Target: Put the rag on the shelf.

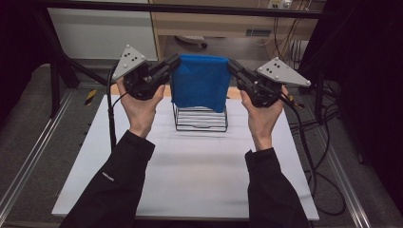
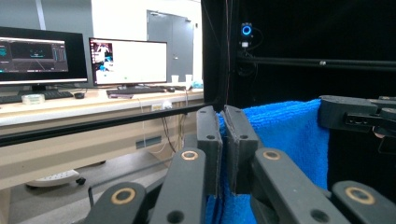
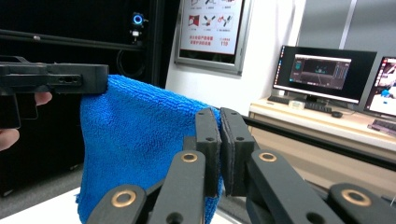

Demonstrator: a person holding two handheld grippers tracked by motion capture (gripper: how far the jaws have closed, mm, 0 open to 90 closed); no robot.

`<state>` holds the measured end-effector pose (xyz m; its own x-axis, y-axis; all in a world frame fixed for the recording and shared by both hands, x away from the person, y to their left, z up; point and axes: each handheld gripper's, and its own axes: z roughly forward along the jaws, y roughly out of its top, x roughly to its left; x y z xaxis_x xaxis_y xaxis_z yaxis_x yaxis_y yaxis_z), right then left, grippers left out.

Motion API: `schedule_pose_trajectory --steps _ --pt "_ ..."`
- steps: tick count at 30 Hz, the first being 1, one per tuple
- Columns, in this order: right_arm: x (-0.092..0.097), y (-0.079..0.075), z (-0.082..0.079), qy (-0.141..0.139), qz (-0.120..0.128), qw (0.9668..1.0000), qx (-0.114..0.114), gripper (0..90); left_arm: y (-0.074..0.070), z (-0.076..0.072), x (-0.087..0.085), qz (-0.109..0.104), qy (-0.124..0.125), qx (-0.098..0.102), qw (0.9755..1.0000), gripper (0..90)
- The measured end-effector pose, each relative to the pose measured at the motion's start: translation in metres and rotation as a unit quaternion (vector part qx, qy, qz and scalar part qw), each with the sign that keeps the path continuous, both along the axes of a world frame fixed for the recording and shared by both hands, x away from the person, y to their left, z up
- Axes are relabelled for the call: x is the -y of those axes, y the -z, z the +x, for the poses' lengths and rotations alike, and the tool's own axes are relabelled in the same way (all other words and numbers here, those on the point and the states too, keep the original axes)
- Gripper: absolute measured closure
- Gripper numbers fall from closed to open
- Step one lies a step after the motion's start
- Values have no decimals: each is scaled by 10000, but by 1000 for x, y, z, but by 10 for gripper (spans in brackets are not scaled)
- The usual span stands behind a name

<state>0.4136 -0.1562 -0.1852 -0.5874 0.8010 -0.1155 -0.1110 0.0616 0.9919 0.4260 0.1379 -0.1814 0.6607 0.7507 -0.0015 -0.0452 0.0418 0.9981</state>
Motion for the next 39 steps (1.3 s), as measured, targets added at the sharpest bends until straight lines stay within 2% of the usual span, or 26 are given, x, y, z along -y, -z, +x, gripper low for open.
schedule_pose_trajectory --steps 7,13,16,20,21,26,30,39 --pt "-1 -17 6 51 -37 9999 152 872 -13 8 2 -28 -41 35 10000 854" --pt "0 -25 16 100 16 9998 161 872 -22 18 5 -15 -100 59 9999 854" --pt "-1 -27 23 115 59 9998 154 872 -26 27 6 -122 -104 94 9998 854" --pt "-2 -29 35 139 59 9998 147 872 -29 35 5 -196 -122 74 9997 854" --pt "-2 -30 38 151 66 9998 132 872 -32 41 5 -221 -131 46 9997 854" --pt "-4 -37 54 209 66 9996 158 872 -35 53 6 -208 -198 38 9996 854" --pt "-4 -38 69 267 49 9996 121 871 -34 68 8 -198 -241 -34 9995 854" --pt "-7 -35 100 337 -30 9994 39 871 -30 89 9 -175 -344 -111 9992 854"
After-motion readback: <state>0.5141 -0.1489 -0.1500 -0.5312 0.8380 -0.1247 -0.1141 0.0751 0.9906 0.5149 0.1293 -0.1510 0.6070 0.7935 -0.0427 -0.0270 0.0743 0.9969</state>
